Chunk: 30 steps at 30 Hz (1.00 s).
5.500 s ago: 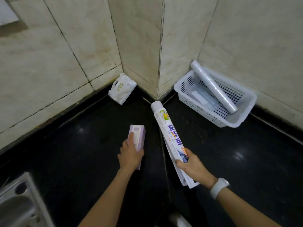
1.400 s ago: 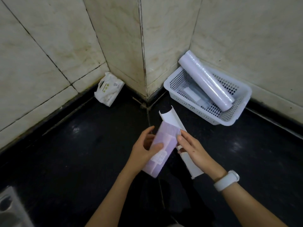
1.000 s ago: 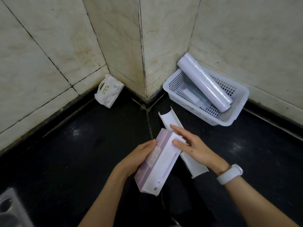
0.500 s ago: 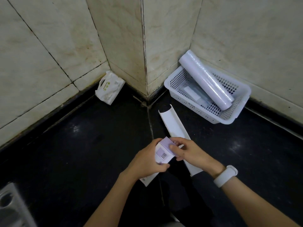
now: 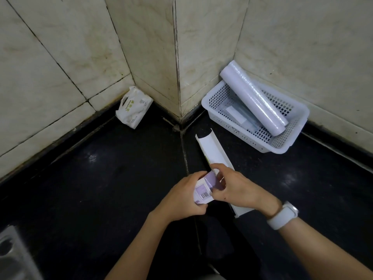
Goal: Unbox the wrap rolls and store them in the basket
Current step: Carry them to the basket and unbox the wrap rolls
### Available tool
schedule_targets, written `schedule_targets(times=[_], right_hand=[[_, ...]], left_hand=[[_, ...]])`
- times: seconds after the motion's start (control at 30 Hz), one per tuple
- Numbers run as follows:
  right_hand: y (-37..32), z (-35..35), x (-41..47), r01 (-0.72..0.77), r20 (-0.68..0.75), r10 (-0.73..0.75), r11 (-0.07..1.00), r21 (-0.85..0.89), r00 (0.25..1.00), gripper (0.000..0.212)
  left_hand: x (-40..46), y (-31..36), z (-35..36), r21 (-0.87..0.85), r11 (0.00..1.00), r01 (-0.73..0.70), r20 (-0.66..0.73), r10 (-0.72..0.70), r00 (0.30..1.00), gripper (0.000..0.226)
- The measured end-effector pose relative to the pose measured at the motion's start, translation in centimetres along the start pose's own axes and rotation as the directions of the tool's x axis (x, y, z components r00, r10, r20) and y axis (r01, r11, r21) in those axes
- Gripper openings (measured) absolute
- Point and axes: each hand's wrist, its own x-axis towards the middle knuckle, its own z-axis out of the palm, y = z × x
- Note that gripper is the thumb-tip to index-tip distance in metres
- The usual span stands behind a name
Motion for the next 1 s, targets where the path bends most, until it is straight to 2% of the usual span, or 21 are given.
schedule_targets(times=[0.1, 0.27, 0.47, 0.67, 0.83, 0.93, 1.0], right_hand=[[0.0, 0.2, -0.1, 0.036, -0.075, -0.033, 0.999, 0.040, 0.997, 0.068], [-0.1, 0.3, -0.4, 0.094, -0.108, -0.083, 0.991, 0.094, 0.991, 0.056], [-0.1, 0.8, -0.5, 0.097, -0.199, -0.097, 0.995, -0.008, 0.975, 0.047], [0.1, 0.6, -0.2, 0.126, -0.200, -0.091, 0.978, 0.168, 0.976, 0.029], [0.4, 1.3, 0.1, 0.107, -0.298, -0.081, 0.992, 0.072, 0.951, 0.026], [0.9, 1.4, 0.4, 0.075, -0.310, -0.033, 0.990, 0.122, 0.950, 0.020], [1.1, 1.3, 0.3, 0.094, -0.258, -0.049, 0.981, 0.168, 0.965, 0.022]], left_hand=[[0.3, 0.0, -0.5, -0.012, 1.000, 0.001, -0.009, -0.001, 1.000, 0.068], [0.4, -0.2, -1.2, 0.052, 0.999, -0.008, -0.033, 0.010, 0.999, 0.071], [1.0, -0.2, -1.6, 0.139, 0.990, -0.035, -0.065, 0.045, 0.997, 0.072], [1.2, -0.2, -1.6, 0.206, 0.978, -0.040, -0.065, 0.054, 0.996, 0.074], [1.5, 0.2, -1.3, 0.174, 0.984, -0.022, -0.074, 0.035, 0.997, 0.071], [1.4, 0.3, -1.1, 0.103, 0.995, -0.008, -0.058, 0.014, 0.998, 0.072], [1.3, 0.5, -1.0, 0.071, 0.997, -0.005, -0.053, 0.009, 0.999, 0.071]])
